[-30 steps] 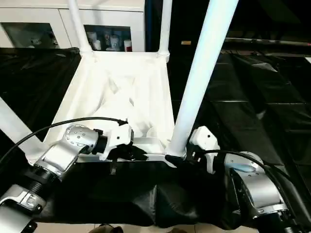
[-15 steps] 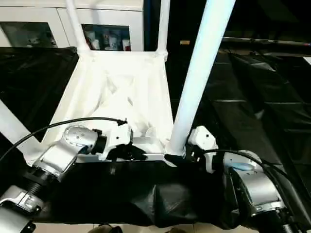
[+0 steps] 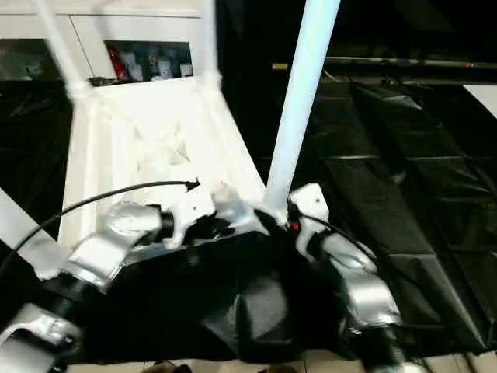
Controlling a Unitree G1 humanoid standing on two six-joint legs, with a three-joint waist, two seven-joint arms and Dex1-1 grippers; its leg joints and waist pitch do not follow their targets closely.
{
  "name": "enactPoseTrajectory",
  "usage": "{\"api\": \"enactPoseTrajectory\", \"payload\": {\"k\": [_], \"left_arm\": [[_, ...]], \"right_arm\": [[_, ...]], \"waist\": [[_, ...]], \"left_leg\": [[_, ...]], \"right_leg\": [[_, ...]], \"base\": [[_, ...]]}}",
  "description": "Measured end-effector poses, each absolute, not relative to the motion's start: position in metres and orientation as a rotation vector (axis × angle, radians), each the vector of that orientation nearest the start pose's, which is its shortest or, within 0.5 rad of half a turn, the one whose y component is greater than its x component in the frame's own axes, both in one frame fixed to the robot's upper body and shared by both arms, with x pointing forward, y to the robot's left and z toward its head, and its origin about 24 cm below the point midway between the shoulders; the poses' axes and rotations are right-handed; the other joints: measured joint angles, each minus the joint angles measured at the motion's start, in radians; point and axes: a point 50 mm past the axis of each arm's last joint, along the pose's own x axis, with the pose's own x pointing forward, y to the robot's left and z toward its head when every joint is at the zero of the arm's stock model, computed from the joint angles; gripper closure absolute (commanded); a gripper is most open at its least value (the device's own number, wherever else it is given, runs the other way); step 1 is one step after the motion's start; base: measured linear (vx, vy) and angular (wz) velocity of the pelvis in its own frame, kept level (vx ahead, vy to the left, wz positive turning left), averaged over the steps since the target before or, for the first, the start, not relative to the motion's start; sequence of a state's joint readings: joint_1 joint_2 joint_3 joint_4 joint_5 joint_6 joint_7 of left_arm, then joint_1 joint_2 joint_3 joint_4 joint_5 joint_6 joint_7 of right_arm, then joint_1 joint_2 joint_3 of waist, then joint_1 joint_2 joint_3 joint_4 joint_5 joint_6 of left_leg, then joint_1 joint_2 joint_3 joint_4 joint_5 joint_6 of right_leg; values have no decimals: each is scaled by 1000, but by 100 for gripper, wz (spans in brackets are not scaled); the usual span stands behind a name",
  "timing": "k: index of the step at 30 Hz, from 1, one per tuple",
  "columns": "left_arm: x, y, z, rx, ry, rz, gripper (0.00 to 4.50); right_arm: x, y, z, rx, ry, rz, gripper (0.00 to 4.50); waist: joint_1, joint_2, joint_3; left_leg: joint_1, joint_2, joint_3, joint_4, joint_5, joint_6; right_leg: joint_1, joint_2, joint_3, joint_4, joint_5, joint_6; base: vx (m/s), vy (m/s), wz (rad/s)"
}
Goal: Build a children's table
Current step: Rotate leg to tighten
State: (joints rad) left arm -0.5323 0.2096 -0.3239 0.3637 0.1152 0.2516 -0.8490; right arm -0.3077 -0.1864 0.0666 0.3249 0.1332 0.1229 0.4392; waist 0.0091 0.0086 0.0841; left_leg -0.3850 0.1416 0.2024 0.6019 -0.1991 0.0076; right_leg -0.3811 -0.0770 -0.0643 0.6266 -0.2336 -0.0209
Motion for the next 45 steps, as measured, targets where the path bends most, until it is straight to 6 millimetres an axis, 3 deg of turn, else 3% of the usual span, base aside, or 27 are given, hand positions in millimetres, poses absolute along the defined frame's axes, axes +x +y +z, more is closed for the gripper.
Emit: {"api": "enactPoseTrajectory", "payload": {"k": [9, 10, 13, 16, 20, 27, 32, 41, 45], "left_arm": [[313, 52, 59, 406, 322, -995, 450], [313, 51, 58, 407, 322, -992, 450], [312, 49, 58, 409, 319, -988, 450], [312, 49, 58, 409, 318, -993, 450], [311, 49, 60, 411, 315, -1021, 450], [302, 69, 59, 423, 313, -1188, 450], [299, 82, 59, 440, 314, -1281, 450], [297, 97, 59, 435, 332, -1371, 450], [297, 98, 60, 439, 336, -1381, 450]], "right_arm": [[316, -139, 38, -35, 179, 397, 178], [316, -139, 38, -26, 178, 390, 108], [317, -137, 38, -9, 174, 389, 108], [317, -139, 39, -20, 171, 395, 62], [316, -146, 39, -32, 182, 458, 58], [289, -181, 49, -180, 250, 776, 58], [277, -191, 55, -219, 277, 913, 58], [275, -184, 64, -209, 252, 1033, 58], [278, -177, 67, -209, 236, 1063, 96]], "waist": [[17, 3, -6], [18, 3, -6], [20, 3, -6], [21, 4, -7], [24, 4, -7], [46, 4, -7], [51, 1, -5], [51, -2, -3], [54, -3, -2]], "left_leg": [[0, 0, 1, -2, 2, 4], [0, 0, 1, -2, 2, 4], [0, 0, 1, -2, 2, 4], [0, 0, 1, -2, 2, 4], [-2, 0, 1, -4, 2, 4], [-2, 0, 1, -6, 3, 5], [-2, 0, 1, -4, 3, 5], [-2, 0, 1, -3, 4, 4], [-2, 0, 1, -3, 4, 4]], "right_leg": [[1, 0, 0, -4, 0, 0], [1, 0, 0, -4, 0, 0], [1, 0, 0, -4, 0, 0], [1, 0, 0, -5, 0, 0], [0, 0, 0, -6, 0, 0], [0, 0, -2, -7, 1, 1], [0, 0, -2, -6, 2, 1], [0, 0, -1, -5, 3, 0], [0, 0, -1, -5, 3, 0]], "base": [[0, 0, 0], [0, 0, 0], [0, 0, 0], [0, 0, 0], [0, 0, 0], [0, 0, 0], [0, 0, 0], [0, 0, 0], [0, 0, 0]]}}
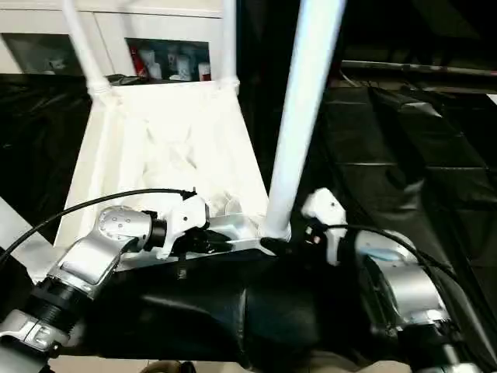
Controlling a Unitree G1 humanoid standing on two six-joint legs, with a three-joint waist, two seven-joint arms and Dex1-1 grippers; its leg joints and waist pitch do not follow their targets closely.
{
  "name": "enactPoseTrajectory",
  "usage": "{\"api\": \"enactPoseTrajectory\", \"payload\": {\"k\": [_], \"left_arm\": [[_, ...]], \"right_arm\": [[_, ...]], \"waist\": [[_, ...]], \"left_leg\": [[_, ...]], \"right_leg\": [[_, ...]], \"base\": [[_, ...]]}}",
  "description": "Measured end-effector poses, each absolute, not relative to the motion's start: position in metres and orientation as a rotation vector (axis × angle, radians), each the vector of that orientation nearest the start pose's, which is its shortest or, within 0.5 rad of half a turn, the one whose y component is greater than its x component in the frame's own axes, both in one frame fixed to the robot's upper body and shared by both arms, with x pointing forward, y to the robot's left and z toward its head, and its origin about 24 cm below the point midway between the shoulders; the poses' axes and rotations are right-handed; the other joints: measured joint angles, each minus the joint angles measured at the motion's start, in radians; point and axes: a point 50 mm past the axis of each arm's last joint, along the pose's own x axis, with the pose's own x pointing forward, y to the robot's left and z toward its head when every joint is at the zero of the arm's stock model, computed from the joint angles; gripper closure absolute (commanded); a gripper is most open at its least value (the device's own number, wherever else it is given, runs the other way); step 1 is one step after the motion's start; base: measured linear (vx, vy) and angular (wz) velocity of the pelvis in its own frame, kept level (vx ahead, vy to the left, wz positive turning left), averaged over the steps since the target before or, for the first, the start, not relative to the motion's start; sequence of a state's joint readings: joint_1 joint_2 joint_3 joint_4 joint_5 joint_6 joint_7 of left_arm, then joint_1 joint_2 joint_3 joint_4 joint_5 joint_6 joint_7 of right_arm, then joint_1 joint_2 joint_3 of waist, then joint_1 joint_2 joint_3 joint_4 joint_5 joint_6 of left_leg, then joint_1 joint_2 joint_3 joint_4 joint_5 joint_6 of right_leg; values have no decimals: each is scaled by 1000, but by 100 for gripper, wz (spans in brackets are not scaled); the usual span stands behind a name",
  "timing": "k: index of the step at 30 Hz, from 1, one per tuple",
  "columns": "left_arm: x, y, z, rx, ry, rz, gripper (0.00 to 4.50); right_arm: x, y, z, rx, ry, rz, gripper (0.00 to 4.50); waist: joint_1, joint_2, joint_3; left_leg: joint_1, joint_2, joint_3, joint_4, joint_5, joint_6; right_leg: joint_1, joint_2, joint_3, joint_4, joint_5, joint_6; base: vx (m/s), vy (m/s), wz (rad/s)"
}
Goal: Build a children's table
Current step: Rotate leg to tighten
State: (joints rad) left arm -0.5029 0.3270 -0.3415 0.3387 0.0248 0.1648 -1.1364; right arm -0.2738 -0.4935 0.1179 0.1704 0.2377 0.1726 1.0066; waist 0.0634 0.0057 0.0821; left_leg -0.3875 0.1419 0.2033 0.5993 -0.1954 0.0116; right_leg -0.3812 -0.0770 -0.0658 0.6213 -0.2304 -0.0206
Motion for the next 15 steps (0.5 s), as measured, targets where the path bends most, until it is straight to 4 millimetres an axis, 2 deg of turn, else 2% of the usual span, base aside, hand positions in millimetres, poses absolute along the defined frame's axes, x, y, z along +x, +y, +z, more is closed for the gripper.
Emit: {"api": "enactPoseTrajectory", "payload": {"k": [7, 8, 15], "left_arm": [[299, 100, 59, 438, 340, -1398, 450], [299, 101, 59, 438, 340, -1398, 450], [299, 102, 59, 439, 345, -1404, 450]], "right_arm": [[280, -177, 64, -224, 240, 1065, 148], [280, -177, 64, -224, 240, 1065, 168], [280, -177, 64, -232, 234, 1073, 194]], "waist": [[2, 0, 0], [2, 0, 0], [2, -1, 0]], "left_leg": [[0, 0, 0, 1, 0, 0], [0, 0, 0, 1, 0, 0], [0, 0, 0, 1, 0, 0]], "right_leg": [[0, 0, 0, 2, 0, 0], [0, 0, 0, 2, 0, 0], [0, 0, 0, 2, 0, 0]], "base": [[0, 0, 0], [0, 0, 0], [0, 0, 0]]}}
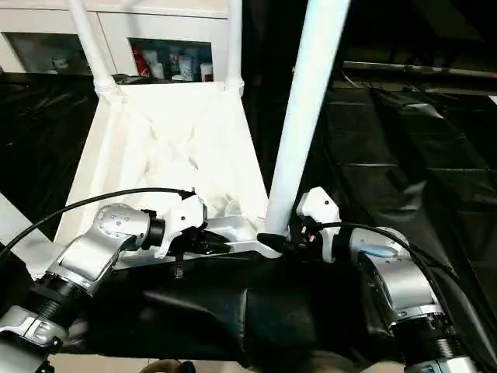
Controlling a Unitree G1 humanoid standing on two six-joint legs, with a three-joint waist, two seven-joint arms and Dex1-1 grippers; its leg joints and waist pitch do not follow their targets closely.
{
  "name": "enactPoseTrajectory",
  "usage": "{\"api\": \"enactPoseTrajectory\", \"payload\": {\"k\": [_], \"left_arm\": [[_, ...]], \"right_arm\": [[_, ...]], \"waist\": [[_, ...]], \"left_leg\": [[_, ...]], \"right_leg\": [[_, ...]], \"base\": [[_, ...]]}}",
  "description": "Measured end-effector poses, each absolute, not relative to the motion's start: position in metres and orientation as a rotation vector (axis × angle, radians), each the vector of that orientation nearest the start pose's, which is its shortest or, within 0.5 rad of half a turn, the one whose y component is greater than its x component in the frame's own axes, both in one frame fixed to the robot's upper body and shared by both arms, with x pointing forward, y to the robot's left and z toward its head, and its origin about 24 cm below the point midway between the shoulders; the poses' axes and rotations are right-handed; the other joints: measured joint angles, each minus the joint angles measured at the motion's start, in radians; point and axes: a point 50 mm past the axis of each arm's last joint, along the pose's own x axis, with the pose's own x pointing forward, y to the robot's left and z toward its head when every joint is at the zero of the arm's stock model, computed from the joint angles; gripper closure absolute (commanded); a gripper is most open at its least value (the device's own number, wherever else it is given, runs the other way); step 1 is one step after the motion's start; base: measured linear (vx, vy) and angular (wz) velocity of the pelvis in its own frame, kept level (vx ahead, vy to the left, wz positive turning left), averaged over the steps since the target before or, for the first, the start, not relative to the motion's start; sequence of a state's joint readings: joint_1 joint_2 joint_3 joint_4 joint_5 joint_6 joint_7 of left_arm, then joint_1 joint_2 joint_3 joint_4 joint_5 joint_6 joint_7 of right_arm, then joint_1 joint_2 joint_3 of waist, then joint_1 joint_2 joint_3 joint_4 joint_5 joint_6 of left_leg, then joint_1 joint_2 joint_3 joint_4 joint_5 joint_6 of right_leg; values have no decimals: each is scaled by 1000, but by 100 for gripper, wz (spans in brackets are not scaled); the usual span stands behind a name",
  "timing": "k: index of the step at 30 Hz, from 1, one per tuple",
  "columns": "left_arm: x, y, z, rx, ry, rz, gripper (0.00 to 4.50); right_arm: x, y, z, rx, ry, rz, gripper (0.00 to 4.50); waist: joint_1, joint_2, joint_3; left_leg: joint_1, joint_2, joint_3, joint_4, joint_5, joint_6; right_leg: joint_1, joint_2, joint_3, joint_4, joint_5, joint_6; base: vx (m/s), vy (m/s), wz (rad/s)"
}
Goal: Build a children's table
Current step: Rotate leg to tighten
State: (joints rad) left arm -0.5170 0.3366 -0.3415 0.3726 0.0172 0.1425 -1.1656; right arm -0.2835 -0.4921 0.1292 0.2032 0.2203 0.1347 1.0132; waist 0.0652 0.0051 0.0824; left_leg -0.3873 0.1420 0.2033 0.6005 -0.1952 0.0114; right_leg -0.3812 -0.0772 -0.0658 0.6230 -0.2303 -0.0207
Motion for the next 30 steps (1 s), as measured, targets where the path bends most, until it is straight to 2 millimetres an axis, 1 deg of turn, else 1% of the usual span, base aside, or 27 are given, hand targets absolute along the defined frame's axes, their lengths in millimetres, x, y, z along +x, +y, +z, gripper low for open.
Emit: {"api": "enactPoseTrajectory", "payload": {"k": [6, 8, 11, 13, 14, 16, 18, 20, 22, 25, 26, 27, 28, 29, 30], "left_arm": [[301, 103, 59, 438, 350, -1401, 450], [302, 100, 58, 434, 345, -1387, 450], [310, 94, 58, 437, 342, -1317, 450], [314, 89, 58, 430, 344, -1266, 450], [318, 84, 58, 427, 346, -1219, 450], [324, 75, 58, 418, 352, -1137, 450], [325, 68, 57, 408, 356, -1097, 450], [330, 58, 57, 392, 364, -1033, 450], [331, 51, 58, 384, 367, -998, 450], [331, 49, 58, 378, 368, -988, 450], [331, 48, 58, 379, 368, -988, 450], [331, 48, 58, 379, 368, -990, 450], [331, 48, 58, 378, 368, -992, 450], [331, 48, 58, 378, 368, -994, 450], [330, 48, 58, 378, 368, -997, 450]], "right_arm": [[280, -177, 63, -237, 227, 1073, 198], [281, -176, 61, -213, 224, 1041, 198], [288, -170, 53, -134, 212, 901, 199], [294, -166, 50, -96, 201, 801, 199], [301, -160, 46, -42, 195, 712, 199], [313, -151, 46, 34, 186, 556, 199], [317, -147, 44, 64, 196, 482, 206], [327, -137, 47, 83, 202, 379, 206], [332, -134, 49, 74, 209, 322, 206], [336, -131, 52, 82, 202, 304, 206], [336, -131, 52, 84, 201, 303, 177], [336, -131, 52, 86, 200, 302, 177], [336, -131, 52, 88, 199, 303, 160], [336, -130, 52, 90, 198, 306, 160], [336, -130, 53, 92, 198, 309, 144]], "waist": [[0, 0, 0], [0, 0, 0], [-3, -3, 0], [-10, -4, -1], [-14, -6, -1], [-22, -8, -2], [-22, -8, -2], [-26, -7, -2], [-27, -8, -3], [-27, -8, -4], [-27, -8, -4], [-26, -8, -4], [-26, -8, -4], [-25, -8, -4], [-25, -8, -4]], "left_leg": [[0, 0, 0, 0, 0, 0], [1, 0, 0, 0, 0, 0], [2, 0, 0, 0, 0, -3], [3, 0, 0, 0, -1, -7], [4, 0, 0, 0, 0, -9], [5, 0, 0, 0, 1, -11], [5, 0, 0, -2, 1, -11], [5, 0, 0, -2, 1, -11], [4, 0, 0, -2, 1, -11], [5, 0, 0, -2, 1, -11], [4, 0, 0, -3, 1, -11], [5, 0, 0, -4, 1, -11], [5, 0, 0, -5, 1, -11], [5, 0, 0, -5, 1, -11], [5, 0, 0, -6, 1, -11]], "right_leg": [[0, 0, 0, 1, 0, 0], [1, 0, 0, 1, 0, -1], [1, 0, 0, 1, 3, -4], [1, 0, 1, 1, 4, -6], [1, 0, 1, 1, 5, -7], [0, 0, 0, -1, 7, -7], [1, 0, 0, -5, 7, -5], [1, 0, 0, -8, 11, -10], [2, 0, 0, -12, 14, -11], [2, 0, 1, -12, 14, -11], [2, 0, 0, -13, 14, -11], [1, 0, 0, -12, 14, -11], [1, 0, 0, -12, 14, -10], [1, 0, 0, -12, 14, -10], [0, 0, 0, -12, 14, -10]], "base": [[0, 0, 0], [0, 0, 0], [0, 0, 0], [0, 0, 0], [0, 0, 0], [0, 0, 0], [0, 0, 0], [0, 0, 0], [0, 0, 0], [0, 0, 0], [0, 0, 0], [0, 0, 0], [0, 0, 0], [0, 0, 0], [0, 0, 0]]}}
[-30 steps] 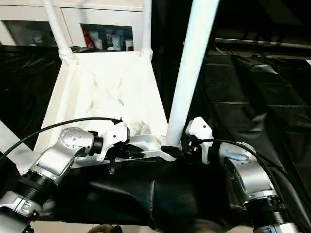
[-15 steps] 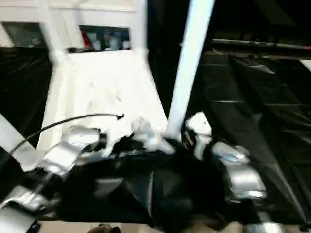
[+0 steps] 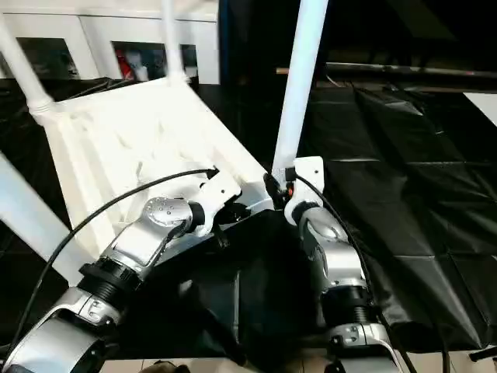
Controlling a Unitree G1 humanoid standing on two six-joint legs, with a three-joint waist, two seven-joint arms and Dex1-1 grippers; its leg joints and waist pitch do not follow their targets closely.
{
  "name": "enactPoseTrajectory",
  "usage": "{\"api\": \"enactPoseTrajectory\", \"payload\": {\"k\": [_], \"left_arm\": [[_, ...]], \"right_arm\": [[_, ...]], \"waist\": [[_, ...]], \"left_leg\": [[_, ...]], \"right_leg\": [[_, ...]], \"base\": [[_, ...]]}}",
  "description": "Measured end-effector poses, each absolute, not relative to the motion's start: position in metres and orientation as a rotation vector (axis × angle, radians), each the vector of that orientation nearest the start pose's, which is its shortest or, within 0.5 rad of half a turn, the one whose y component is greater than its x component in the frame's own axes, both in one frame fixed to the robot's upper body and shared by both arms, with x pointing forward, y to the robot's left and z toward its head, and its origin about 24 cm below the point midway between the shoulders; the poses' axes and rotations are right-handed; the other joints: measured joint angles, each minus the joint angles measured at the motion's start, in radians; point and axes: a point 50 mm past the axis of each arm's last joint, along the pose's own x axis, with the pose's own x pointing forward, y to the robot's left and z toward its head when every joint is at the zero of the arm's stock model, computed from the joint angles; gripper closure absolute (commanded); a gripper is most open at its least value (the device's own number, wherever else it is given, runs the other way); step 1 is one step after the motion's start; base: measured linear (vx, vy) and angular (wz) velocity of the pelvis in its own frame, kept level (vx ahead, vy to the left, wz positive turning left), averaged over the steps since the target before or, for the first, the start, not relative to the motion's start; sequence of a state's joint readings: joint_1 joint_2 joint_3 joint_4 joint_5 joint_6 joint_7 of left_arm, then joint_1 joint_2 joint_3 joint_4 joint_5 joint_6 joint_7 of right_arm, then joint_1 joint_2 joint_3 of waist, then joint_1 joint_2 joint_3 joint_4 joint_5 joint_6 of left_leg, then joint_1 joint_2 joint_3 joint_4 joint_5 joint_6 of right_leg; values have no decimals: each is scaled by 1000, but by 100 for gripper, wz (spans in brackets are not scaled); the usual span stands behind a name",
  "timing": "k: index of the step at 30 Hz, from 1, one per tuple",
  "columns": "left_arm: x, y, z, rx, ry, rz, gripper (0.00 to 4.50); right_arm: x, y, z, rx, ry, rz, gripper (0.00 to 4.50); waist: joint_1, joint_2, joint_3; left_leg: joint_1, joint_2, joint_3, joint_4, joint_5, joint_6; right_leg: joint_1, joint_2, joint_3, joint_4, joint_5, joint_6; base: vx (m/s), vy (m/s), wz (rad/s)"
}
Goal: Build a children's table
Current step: Rotate leg to tighten
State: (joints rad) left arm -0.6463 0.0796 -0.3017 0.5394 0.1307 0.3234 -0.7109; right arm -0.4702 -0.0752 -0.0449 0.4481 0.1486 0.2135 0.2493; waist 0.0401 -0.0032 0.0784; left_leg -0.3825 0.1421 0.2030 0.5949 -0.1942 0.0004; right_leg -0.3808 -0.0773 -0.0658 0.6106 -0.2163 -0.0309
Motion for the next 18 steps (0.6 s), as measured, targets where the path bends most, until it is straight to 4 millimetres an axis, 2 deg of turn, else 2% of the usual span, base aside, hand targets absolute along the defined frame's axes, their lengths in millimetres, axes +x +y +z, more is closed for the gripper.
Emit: {"api": "enactPoseTrajectory", "payload": {"k": [7, 9, 12, 14, 18], "left_arm": [[330, 62, 62, 388, 356, -1052, 450], [328, 68, 63, 391, 354, -1082, 450], [323, 81, 64, 395, 351, -1170, 450], [318, 92, 64, 403, 353, -1243, 450], [312, 104, 65, 403, 368, -1329, 450]], "right_arm": [[334, -142, 56, 29, 212, 490, 80], [331, -147, 59, -20, 226, 581, 75], [320, -161, 64, -128, 256, 752, 38], [310, -167, 63, -195, 290, 879, 33], [300, -171, 61, -228, 329, 1002, 33]], "waist": [[1, -2, 3], [5, -2, 4], [15, 0, 5], [20, -1, 5], [27, -2, 6]], "left_leg": [[-2, 0, 0, -3, 0, 0], [-3, 0, 0, -3, 1, 1], [-4, 0, 0, -4, 3, 5], [-4, 1, 0, -4, 3, 5], [-5, 1, 0, -4, 3, 5]], "right_leg": [[-3, 0, -1, 0, -1, 2], [-4, 0, -1, 0, -1, 2], [-4, 0, -1, -1, -2, 5], [-5, 0, -2, 0, -4, 7], [-6, 0, -2, 0, -4, 7]], "base": [[0, 0, 0], [0, 0, 0], [0, 0, 0], [0, 0, 0], [0, 0, 0]]}}
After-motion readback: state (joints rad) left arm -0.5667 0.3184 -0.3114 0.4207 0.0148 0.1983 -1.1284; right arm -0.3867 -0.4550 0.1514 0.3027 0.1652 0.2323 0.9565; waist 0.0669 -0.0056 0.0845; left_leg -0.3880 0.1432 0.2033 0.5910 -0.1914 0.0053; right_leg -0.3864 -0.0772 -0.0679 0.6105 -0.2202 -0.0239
